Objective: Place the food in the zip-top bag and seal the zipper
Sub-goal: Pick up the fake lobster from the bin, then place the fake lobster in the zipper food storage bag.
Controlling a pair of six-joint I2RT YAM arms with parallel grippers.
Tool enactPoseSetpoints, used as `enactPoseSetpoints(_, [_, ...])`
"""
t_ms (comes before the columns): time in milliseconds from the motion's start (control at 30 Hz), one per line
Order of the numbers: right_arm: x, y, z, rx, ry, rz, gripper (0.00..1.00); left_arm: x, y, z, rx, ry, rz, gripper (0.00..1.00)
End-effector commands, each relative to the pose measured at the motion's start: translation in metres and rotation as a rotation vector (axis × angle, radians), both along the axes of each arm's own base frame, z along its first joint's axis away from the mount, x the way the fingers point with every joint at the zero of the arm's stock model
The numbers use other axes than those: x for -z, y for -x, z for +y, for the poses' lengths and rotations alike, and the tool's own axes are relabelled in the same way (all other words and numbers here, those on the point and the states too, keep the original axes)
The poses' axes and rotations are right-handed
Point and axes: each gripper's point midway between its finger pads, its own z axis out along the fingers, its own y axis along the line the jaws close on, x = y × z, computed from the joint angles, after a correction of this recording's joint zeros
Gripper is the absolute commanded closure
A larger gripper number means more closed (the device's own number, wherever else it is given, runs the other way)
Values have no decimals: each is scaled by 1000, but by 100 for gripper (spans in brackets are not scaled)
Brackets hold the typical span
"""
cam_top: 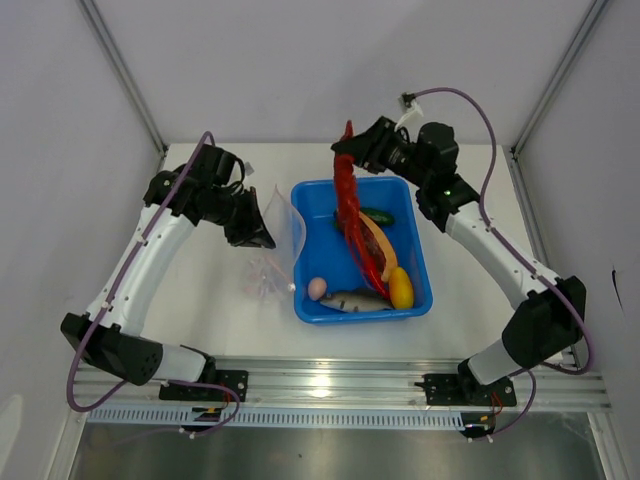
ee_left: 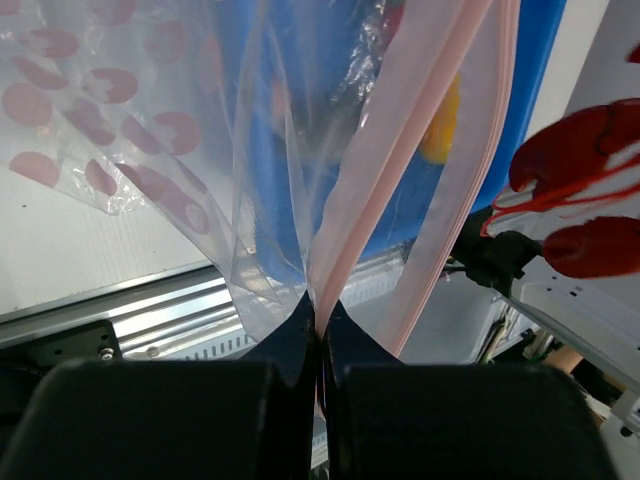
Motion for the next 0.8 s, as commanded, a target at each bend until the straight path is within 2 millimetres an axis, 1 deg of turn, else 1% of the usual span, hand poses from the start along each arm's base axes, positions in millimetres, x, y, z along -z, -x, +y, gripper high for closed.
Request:
enactPoseSetpoints(0, [-136, 36, -30, -23, -306, -216, 100, -21, -4, -16, 7, 113, -10, 99])
enactPoseSetpoints(33, [-145, 39, -33, -26, -355, -205, 100, -24, -6, -20, 8, 136, -15, 99])
enactPoseSetpoints(67, [-160, 45, -36, -36, -392, -258, 100, -25, -5, -25, 24, 166, 7, 99])
enactPoseSetpoints(100, [-167, 51, -38, -46, -414, -287, 100, -26, -5, -29, 31, 186, 15, 100])
enactPoseSetpoints(133, [-175, 53, -39, -39, -446, -305, 100, -29, -5, -31, 38, 202, 17, 99])
enactPoseSetpoints(167, [-188, 60, -40, -60, -496, -335, 100, -29, -5, -33, 40, 213, 25, 99])
enactPoseSetpoints(200, [-198, 67, -36, -81, -525, -351, 100, -31, -4, -36, 50, 232, 31, 99])
enactPoseSetpoints(267, [-208, 68, -31, -83, -558, -385, 100, -32, -3, -38, 54, 247, 42, 99])
enactPoseSetpoints(300, [-215, 77, -22, -106, -573, -403, 100, -33, -1, -40, 61, 261, 54, 99])
enactPoseSetpoints(367, [-222, 80, -17, -112, -610, -450, 100, -34, 1, -42, 69, 276, 62, 99])
enactPoseSetpoints(400, [-225, 87, -10, -131, -631, -462, 100, -34, 4, -43, 74, 289, 78, 99])
enactPoseSetpoints(433, [-228, 87, -8, -128, -656, -478, 100, -35, 5, -43, 75, 295, 80, 99])
enactPoseSetpoints(533, [-236, 95, 1, -150, -681, -508, 100, -37, 10, -44, 78, 313, 87, 99])
enactPoseSetpoints(667, [-239, 95, 8, -131, -696, -523, 100, -40, 13, -44, 75, 335, 103, 99])
enactPoseSetpoints(733, [-237, 91, 11, -97, -681, -534, 100, -44, 16, -44, 78, 352, 93, 99])
enactPoseSetpoints(767, [-235, 89, 11, -89, -682, -531, 100, -43, 17, -44, 76, 351, 99, 99])
